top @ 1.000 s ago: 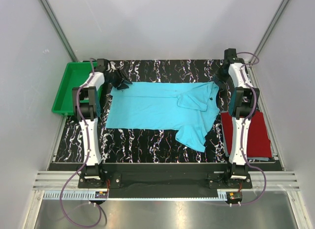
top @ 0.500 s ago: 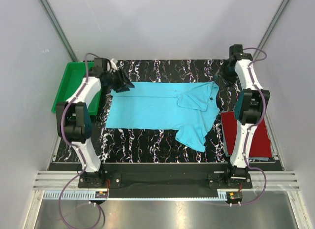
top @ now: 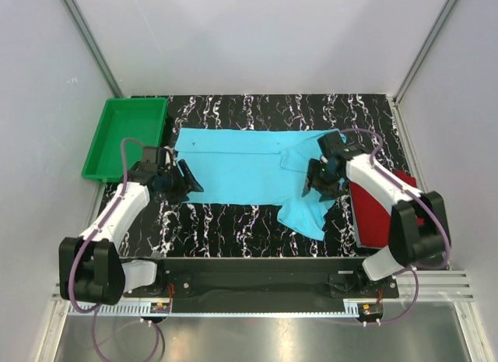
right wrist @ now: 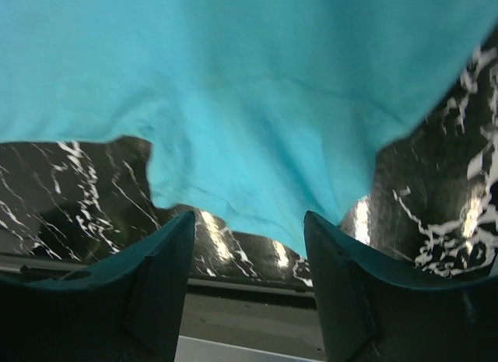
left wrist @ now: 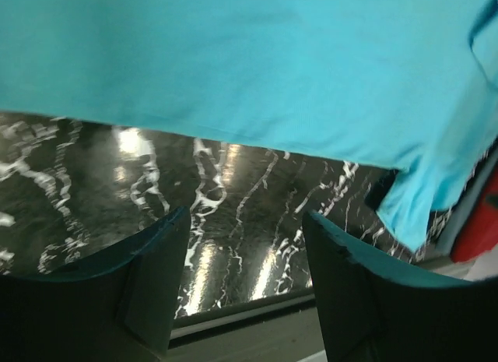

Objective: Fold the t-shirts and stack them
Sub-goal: Fold the tshirt

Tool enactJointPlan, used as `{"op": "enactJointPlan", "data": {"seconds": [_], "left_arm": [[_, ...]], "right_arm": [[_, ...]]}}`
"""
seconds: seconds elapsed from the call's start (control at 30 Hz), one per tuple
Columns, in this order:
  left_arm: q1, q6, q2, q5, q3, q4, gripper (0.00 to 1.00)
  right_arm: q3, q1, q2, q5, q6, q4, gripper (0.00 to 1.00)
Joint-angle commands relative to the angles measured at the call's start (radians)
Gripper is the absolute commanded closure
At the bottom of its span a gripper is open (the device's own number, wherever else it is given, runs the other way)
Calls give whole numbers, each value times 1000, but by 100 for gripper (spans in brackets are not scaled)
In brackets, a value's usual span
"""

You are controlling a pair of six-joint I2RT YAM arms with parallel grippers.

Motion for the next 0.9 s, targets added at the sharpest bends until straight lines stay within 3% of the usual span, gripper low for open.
{"op": "enactJointPlan", "data": {"seconds": [0.0,0.23,0.4,0.57,0.77,0.87], "left_arm": [[76,-86,-57,-100,-65,17,37],[170,-116,-75,-158,-90,6,38],[248,-106,-78,-195,-92,24,35],[274,-112,17,-200,-73,53,36],[285,-110,99,-221,-78,111,41],[299,-109,145,-226,-79,151,49]], "right_arm": [[-135,-16,-145,-28,84,38,36],[-414,-47,-421,-20,337,15,32],[-484,-166,-420,-97,342,18,32],[-493,-166,-411,-103,329,19,33],[-510,-169,-421,-120,325,32,32],[-508,-169,-421,-153,312,48,32]]}}
